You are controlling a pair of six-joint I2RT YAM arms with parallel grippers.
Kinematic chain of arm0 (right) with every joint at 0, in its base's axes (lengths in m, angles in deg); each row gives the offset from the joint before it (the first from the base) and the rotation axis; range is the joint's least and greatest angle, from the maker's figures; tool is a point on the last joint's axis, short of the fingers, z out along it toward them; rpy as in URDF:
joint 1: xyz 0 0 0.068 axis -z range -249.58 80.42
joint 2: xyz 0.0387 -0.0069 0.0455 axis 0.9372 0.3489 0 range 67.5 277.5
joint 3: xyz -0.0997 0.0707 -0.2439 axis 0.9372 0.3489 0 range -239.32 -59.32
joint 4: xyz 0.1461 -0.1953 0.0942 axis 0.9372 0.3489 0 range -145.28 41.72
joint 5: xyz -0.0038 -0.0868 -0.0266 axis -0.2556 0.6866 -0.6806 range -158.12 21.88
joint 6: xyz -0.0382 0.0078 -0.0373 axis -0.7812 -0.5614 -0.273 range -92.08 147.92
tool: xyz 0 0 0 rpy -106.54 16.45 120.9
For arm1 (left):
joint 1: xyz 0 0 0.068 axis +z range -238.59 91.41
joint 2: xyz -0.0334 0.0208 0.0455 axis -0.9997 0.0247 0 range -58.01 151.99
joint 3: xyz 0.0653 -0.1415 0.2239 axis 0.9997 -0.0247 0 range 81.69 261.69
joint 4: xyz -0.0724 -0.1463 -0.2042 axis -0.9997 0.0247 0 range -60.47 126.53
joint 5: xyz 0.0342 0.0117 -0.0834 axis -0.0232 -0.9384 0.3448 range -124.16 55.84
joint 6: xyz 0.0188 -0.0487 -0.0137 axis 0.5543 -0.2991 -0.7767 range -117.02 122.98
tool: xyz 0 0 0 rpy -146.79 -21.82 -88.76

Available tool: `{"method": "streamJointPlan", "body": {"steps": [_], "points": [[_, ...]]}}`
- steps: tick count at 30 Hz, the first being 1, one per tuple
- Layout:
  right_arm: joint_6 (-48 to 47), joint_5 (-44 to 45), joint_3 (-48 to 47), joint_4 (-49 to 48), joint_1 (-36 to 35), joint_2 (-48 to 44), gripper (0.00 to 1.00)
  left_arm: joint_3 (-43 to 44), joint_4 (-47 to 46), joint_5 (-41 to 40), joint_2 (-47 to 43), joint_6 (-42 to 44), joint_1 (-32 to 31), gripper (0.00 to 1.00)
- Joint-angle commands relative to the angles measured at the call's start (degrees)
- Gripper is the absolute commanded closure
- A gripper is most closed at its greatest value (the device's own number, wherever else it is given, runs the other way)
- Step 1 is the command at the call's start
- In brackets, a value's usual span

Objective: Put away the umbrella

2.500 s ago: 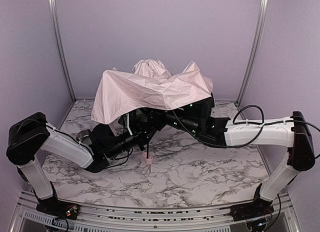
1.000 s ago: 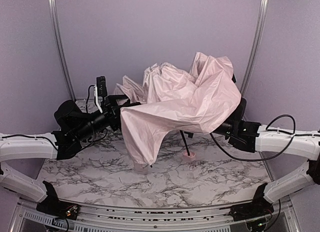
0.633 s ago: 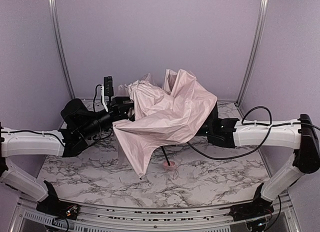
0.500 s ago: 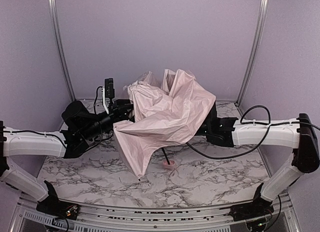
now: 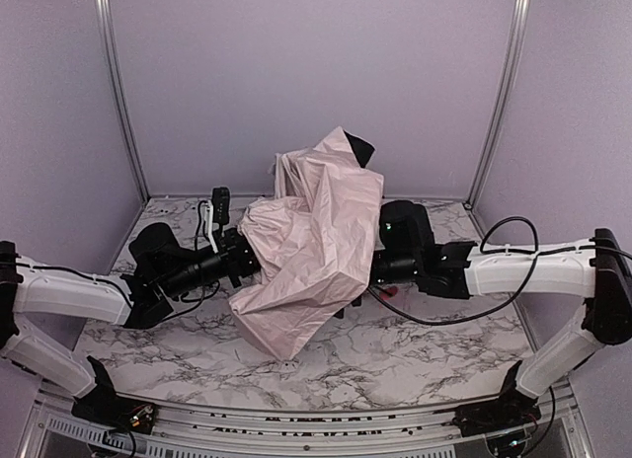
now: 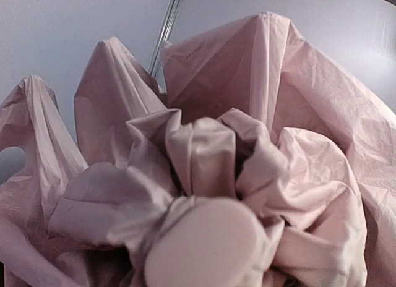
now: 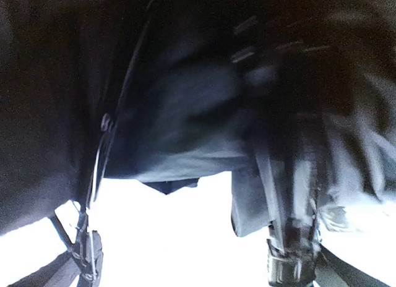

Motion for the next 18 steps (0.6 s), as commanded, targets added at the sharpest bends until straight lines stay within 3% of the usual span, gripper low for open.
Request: {"method": "streamJointPlan", "body": {"steps": [1, 6, 12, 18], "points": [[2.32, 9.82, 3.4, 3.49, 5.47, -6.96, 0.0, -2.23, -2.17, -0.84, -4.84, 0.51, 2.91, 1.0], [-2.69, 11.76, 9.53, 8.96, 7.73, -17.88, 0.0, -4.77, -1.29, -0.48, -9.45, 3.67, 6.08, 1.0], [-8.78, 20.65, 12.17, 11.95, 8.93, -33.76, 0.0, -4.2, 5.11, 7.97, -10.47, 9.59, 6.17, 1.0], [-15.44, 9.69, 4.53, 17.59, 8.91, -38.91, 0.0, -3.42, 9.34, 18.25, -12.52, 15.12, 6.07, 1.0]]}}
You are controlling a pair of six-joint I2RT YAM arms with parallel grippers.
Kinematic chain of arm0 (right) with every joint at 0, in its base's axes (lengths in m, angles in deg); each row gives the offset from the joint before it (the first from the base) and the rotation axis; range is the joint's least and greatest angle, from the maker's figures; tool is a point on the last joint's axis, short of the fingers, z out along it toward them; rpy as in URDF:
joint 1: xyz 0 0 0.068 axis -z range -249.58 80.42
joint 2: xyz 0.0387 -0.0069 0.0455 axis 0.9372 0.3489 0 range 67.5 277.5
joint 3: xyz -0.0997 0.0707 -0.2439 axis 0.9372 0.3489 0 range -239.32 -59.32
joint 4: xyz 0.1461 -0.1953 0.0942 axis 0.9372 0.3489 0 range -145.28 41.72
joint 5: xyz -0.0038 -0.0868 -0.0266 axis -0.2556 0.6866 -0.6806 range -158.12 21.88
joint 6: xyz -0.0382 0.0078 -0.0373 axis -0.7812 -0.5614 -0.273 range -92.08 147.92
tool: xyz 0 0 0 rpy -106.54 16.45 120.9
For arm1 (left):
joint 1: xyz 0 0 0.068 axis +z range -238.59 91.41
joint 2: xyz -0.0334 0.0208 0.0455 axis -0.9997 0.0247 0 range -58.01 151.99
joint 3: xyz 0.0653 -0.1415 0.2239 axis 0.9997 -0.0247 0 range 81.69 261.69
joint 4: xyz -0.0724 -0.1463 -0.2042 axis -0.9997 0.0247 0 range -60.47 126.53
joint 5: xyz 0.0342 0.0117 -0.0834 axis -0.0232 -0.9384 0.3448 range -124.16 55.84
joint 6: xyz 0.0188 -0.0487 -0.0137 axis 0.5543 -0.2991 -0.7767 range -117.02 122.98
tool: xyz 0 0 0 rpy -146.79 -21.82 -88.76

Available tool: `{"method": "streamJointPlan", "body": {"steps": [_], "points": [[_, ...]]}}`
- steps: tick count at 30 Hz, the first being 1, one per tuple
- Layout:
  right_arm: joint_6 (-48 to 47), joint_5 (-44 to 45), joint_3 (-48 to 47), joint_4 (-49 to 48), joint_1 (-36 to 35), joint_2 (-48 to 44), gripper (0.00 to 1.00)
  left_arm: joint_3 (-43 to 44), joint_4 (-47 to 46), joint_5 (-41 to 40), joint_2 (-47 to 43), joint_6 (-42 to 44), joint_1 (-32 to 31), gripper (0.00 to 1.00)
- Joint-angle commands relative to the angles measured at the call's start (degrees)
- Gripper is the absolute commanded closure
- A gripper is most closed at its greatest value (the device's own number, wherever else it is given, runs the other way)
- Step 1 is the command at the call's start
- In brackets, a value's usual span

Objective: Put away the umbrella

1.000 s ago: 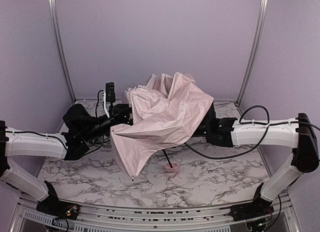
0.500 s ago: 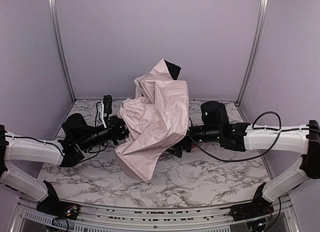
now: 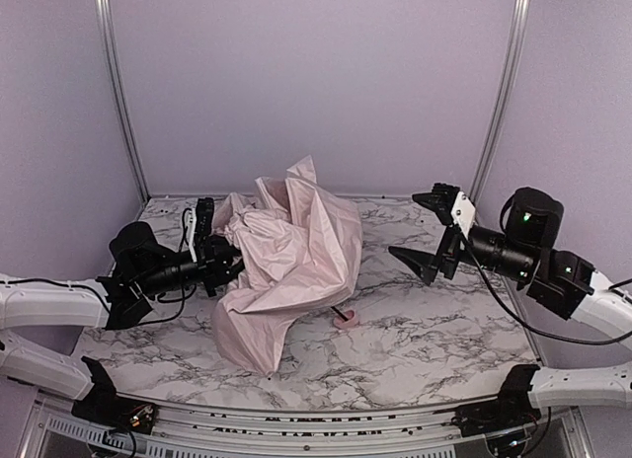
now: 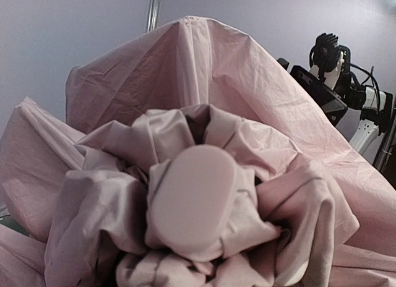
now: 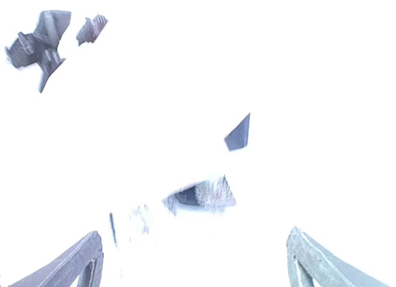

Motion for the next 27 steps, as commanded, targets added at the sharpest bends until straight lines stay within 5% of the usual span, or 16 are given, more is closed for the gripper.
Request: {"method": "streamJointPlan", "body": {"steps": [1, 5, 12, 16, 22, 27], "points": [[-5.69, -8.62, -8.5, 6.66, 0.23, 1.56, 0.0, 1.8, 0.33, 10.29, -3.65, 5.17, -0.33, 1.0], [-5.07, -19.11, -16.04, 12.19, -1.35, 12.26, 0.0, 3.03, 1.85, 13.24, -4.52, 5.69, -1.68, 1.0], [-9.49, -21.98, -26.44, 11.11, -14.11, 31.22, 0.0, 7.34, 8.86, 14.73, -3.06, 10.29, -7.86, 1.0], [-9.81, -25.92, -32.45, 12.62, -15.64, 40.43, 0.02, 10.52, 9.13, 14.9, -1.35, 11.05, -10.45, 1.0], [-3.73, -31.3, -31.96, 5.58, -15.67, 44.44, 0.18, 12.88, 9.78, 13.92, 2.99, 11.48, -11.39, 1.0], [-2.06, -29.98, -26.0, 0.12, -15.58, 41.07, 0.46, 13.04, 9.99, 10.26, 4.74, 11.54, -11.48, 1.0]]}}
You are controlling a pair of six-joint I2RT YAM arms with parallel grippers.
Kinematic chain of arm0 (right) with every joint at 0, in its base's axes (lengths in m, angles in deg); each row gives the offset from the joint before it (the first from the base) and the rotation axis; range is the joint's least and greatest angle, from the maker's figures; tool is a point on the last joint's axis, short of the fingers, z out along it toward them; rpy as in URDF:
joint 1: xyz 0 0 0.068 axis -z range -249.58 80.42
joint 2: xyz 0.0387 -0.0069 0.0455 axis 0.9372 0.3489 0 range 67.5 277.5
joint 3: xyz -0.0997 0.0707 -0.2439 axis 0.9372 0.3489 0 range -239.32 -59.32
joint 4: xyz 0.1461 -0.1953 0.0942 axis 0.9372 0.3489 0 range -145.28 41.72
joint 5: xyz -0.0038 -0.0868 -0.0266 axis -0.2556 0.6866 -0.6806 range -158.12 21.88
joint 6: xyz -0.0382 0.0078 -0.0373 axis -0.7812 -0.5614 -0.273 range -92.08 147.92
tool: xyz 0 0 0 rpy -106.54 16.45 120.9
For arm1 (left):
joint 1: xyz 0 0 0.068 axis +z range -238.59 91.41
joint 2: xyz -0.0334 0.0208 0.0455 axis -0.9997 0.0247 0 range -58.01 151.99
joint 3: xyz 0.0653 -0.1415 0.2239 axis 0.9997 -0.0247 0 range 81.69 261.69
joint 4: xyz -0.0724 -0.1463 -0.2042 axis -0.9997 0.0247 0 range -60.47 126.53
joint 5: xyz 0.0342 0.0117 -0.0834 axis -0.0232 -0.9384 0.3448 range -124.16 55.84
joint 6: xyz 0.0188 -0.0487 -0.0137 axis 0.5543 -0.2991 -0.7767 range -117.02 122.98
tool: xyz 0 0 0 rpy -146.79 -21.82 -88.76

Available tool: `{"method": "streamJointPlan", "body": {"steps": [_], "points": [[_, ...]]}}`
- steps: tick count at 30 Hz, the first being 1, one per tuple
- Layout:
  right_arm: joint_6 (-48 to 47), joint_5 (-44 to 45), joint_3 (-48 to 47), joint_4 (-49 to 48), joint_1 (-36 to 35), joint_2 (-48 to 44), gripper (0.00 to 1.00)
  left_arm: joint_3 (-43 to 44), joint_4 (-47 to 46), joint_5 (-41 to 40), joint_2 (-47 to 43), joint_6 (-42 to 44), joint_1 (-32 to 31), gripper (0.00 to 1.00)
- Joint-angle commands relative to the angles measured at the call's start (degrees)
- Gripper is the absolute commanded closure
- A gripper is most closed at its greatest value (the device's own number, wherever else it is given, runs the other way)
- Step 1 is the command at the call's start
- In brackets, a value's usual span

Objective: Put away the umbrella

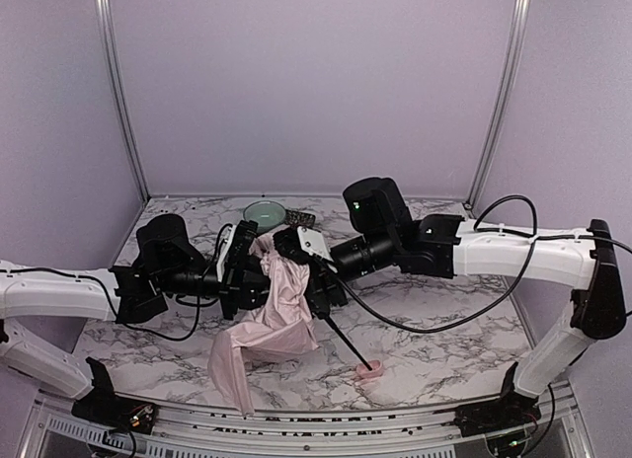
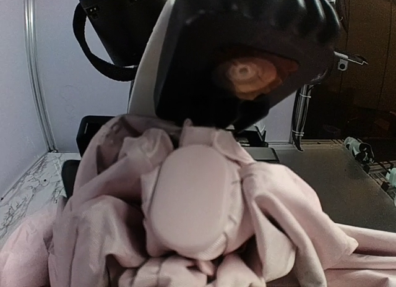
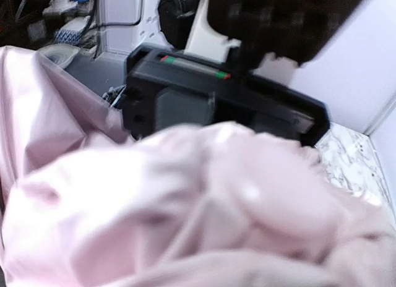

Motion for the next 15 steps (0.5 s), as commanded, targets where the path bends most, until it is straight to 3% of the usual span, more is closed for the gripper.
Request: {"method": "streamJointPlan", "body": {"steps": [1, 4, 8, 10, 15], "points": [[2.66, -1.55, 3.87, -6.88, -0.88, -2.65, 0.51, 2.84, -3.27, -4.66, 0.65, 1.33, -0.64, 1.0], [3.35, 0.47, 7.53, -8.41, -0.18, -5.31, 0.57, 2.53, -3.16, -8.58, -0.2, 1.75, -0.64, 0.94], [5.44, 1.26, 11.49, -11.25, 1.67, -8.61, 0.65, 2.41, -2.77, -13.47, -0.7, 1.44, -0.64, 0.7], [7.0, 1.43, 13.3, -13.38, 2.73, -10.03, 0.68, 2.43, -2.53, -16.23, -1.0, 0.91, -0.56, 0.65], [9.12, 2.21, 16.58, -15.46, 5.2, -12.46, 0.74, 1.48, -2.15, -20.84, -3.24, 0.18, -0.18, 0.37]]}}
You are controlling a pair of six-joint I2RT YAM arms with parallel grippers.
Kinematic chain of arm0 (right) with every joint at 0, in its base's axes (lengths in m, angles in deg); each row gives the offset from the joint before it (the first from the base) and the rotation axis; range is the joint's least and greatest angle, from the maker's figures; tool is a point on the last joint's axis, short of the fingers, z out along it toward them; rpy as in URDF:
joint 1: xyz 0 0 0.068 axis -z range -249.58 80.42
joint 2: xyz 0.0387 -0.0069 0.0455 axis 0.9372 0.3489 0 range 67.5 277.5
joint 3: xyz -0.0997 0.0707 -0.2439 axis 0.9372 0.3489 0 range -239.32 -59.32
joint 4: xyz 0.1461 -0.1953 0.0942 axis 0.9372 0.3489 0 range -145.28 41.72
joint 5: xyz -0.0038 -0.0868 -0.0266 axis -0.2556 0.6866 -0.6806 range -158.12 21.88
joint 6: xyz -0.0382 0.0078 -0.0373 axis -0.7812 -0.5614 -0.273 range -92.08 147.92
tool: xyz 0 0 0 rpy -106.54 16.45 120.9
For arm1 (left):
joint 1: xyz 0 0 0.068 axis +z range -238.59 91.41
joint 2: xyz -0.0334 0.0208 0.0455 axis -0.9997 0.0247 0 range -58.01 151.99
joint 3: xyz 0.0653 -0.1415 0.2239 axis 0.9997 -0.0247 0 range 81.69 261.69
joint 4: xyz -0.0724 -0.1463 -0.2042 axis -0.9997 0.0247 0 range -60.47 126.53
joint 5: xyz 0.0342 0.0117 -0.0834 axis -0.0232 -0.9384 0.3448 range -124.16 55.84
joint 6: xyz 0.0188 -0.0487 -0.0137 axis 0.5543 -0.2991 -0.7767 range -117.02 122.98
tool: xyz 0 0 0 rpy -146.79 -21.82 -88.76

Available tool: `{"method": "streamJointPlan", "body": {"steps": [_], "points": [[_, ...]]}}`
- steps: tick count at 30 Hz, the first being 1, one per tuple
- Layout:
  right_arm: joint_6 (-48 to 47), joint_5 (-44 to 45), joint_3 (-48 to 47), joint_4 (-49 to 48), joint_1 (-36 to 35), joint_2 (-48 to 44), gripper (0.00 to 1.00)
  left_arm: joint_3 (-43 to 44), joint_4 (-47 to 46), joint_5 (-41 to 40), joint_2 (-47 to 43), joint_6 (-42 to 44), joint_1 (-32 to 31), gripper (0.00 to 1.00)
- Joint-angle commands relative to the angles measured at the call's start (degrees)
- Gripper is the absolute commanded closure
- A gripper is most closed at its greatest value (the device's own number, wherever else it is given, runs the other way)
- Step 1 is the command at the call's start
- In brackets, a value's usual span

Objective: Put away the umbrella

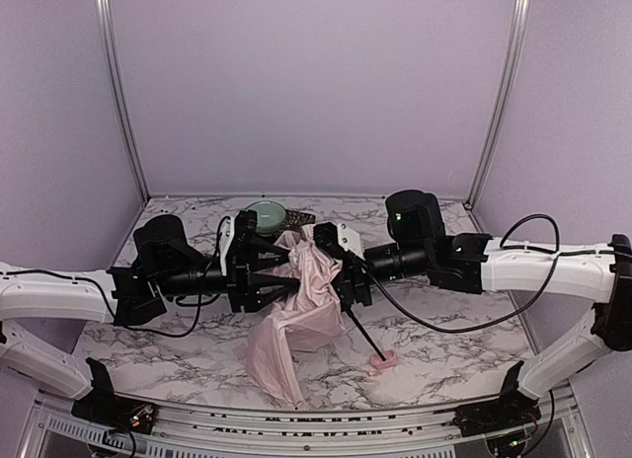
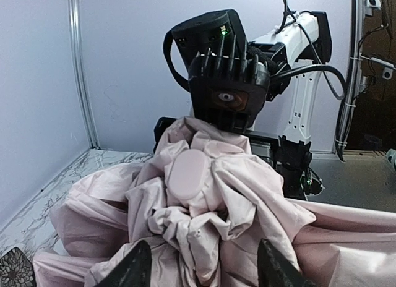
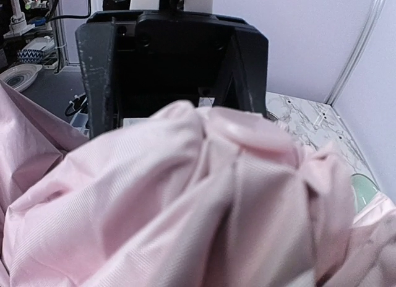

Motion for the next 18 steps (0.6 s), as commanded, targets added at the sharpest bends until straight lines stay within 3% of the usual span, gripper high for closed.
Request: {"method": "streamJointPlan", "body": {"steps": [1, 7, 11, 15, 18], "points": [[2.0, -2.15, 1.62, -3.73, 0.8, -3.15, 0.75, 0.99, -1.83, -8.71, -3.57, -0.79, 1.47, 0.32], [2.86, 6.85, 4.42, -4.65, 2.37, -8.2, 0.77, -1.97, 1.56, -10.19, -9.46, -1.13, 3.57, 0.16], [4.33, 16.37, 6.07, -7.45, 2.79, -11.58, 0.78, -3.1, 4.03, -3.68, -11.56, -3.08, 3.43, 0.1], [5.88, 21.64, 5.72, -8.29, 2.95, -12.79, 0.78, -4.49, 4.1, -2.4, -11.34, -4.27, -0.12, 0.02], [7.74, 26.15, 4.99, -8.35, 2.94, -12.75, 0.77, -5.36, 4.06, -4.19, -10.16, -4.67, -2.24, 0.01]]}}
